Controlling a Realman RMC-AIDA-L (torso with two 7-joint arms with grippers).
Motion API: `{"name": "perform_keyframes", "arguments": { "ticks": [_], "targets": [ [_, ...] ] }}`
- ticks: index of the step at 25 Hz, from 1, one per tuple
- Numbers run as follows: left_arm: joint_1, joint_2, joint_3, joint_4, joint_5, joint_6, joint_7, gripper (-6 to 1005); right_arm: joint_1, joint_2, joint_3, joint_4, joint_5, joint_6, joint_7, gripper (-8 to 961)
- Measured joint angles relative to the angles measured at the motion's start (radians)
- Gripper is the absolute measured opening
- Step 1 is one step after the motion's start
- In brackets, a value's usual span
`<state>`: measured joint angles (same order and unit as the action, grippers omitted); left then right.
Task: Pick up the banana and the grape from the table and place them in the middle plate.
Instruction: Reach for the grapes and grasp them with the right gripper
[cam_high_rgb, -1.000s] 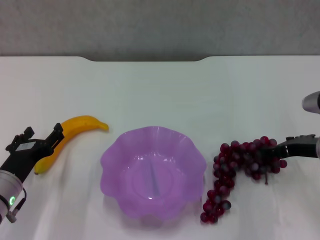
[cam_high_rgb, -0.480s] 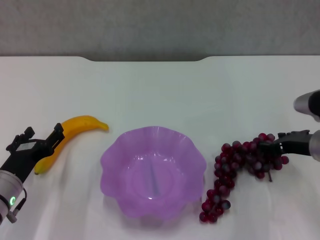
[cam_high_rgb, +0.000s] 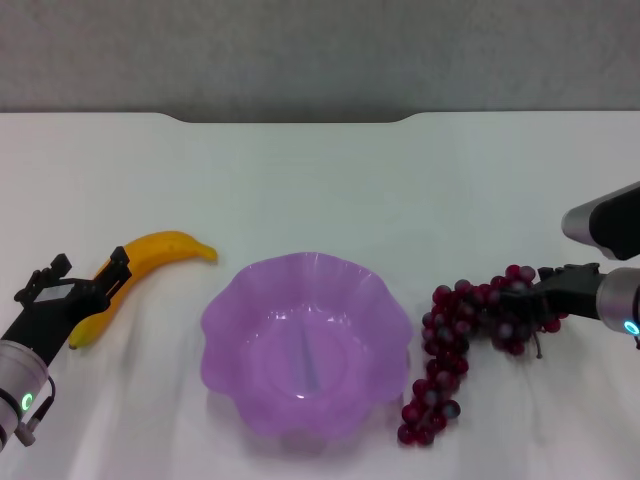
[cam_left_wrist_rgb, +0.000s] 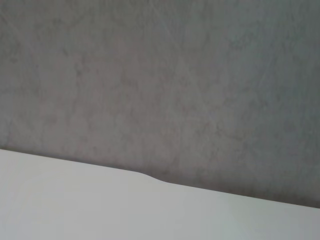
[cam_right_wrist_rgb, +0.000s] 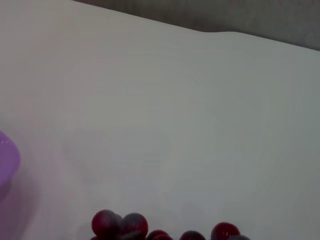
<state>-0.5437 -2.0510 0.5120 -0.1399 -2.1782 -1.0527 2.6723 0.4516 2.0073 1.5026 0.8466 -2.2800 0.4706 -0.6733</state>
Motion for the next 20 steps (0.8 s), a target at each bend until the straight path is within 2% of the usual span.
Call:
{"name": "perform_keyframes", "arguments": {
  "ticks": [5,14,19,20],
  "targets": [
    [0.000,0.000,-0.001,0.000,0.000,0.000,0.001,876,0.000,0.001,-0.028,-0.001,0.001,-0.028,0.000,643],
    [0.003,0.000,-0.001,0.000,0.000,0.000,0.001,876,-0.008,0.002,-0.084,0.002,0.001,-0.090,0.003,430],
    [0.005,0.000,-0.001,-0.001,0.000,0.000,0.001,876,-0.008,0.002,-0.134,0.001,0.000,-0.127,0.000,249],
    [0.005,0.000,-0.001,-0.001,0.000,0.000,0.001,876,-0.009,0.002,-0.143,0.001,0.000,-0.135,-0.001,237]
  ]
}}
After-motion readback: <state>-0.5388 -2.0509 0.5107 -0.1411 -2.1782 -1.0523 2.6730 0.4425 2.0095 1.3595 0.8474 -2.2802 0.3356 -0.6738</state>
